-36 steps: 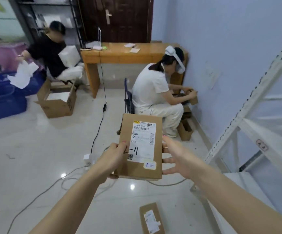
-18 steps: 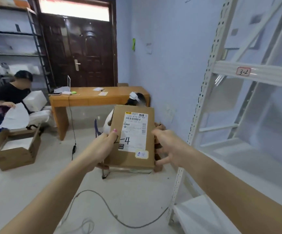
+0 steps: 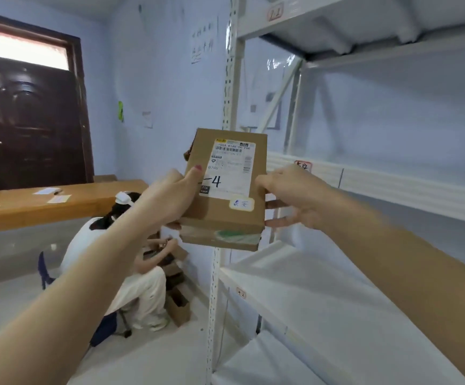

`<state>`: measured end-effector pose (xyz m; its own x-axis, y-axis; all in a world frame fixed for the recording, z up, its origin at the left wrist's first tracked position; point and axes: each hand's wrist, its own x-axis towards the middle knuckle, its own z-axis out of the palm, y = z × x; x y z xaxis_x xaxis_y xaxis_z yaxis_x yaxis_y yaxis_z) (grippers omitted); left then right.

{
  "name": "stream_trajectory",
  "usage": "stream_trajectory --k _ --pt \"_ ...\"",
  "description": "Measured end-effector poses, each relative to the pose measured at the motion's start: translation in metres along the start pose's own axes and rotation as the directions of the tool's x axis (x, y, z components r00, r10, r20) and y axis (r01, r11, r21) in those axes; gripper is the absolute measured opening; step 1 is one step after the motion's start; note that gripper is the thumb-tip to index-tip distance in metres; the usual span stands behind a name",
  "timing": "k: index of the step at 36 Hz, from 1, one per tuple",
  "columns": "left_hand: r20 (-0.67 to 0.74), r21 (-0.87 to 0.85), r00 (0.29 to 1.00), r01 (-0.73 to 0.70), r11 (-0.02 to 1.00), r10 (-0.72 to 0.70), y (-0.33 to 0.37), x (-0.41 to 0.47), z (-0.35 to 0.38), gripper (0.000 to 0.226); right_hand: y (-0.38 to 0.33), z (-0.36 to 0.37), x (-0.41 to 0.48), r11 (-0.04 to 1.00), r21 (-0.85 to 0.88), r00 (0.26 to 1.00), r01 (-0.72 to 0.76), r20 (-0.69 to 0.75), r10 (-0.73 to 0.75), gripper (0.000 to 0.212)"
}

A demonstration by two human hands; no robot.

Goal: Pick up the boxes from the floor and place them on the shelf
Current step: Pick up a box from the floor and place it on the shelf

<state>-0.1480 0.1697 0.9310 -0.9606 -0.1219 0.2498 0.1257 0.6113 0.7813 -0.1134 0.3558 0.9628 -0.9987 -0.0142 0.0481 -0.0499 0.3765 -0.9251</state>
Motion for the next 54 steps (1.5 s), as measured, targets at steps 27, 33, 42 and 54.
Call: stream_trajectory --k 27,33,42,54 --pt "0.188 -0.221 0.924 -0.289 0.931 0.332 0.228 0.126 0.099 0.033 -0.054 -0.175 0.046 0.992 0.11 0.877 -0.07 -0.467 0.113 0.006" --pt "0.224 -0.222 0.936 -0.221 0.95 0.27 0.232 0.162 0.115 0.035 -0.049 -0.188 0.083 0.991 0.113 0.872 -0.065 -0.477 0.111 0.013" --pt "0.241 -0.344 0.952 -0.099 0.934 0.19 0.228 0.207 0.134 0.026 -0.047 -0.195 0.131 0.992 0.115 0.887 -0.047 -0.453 0.094 0.013" --pt "0.306 -0.322 0.936 -0.068 0.944 0.172 0.223 0.231 0.163 0.025 -0.032 -0.203 0.16 0.992 0.07 0.876 -0.101 -0.467 0.122 0.013"
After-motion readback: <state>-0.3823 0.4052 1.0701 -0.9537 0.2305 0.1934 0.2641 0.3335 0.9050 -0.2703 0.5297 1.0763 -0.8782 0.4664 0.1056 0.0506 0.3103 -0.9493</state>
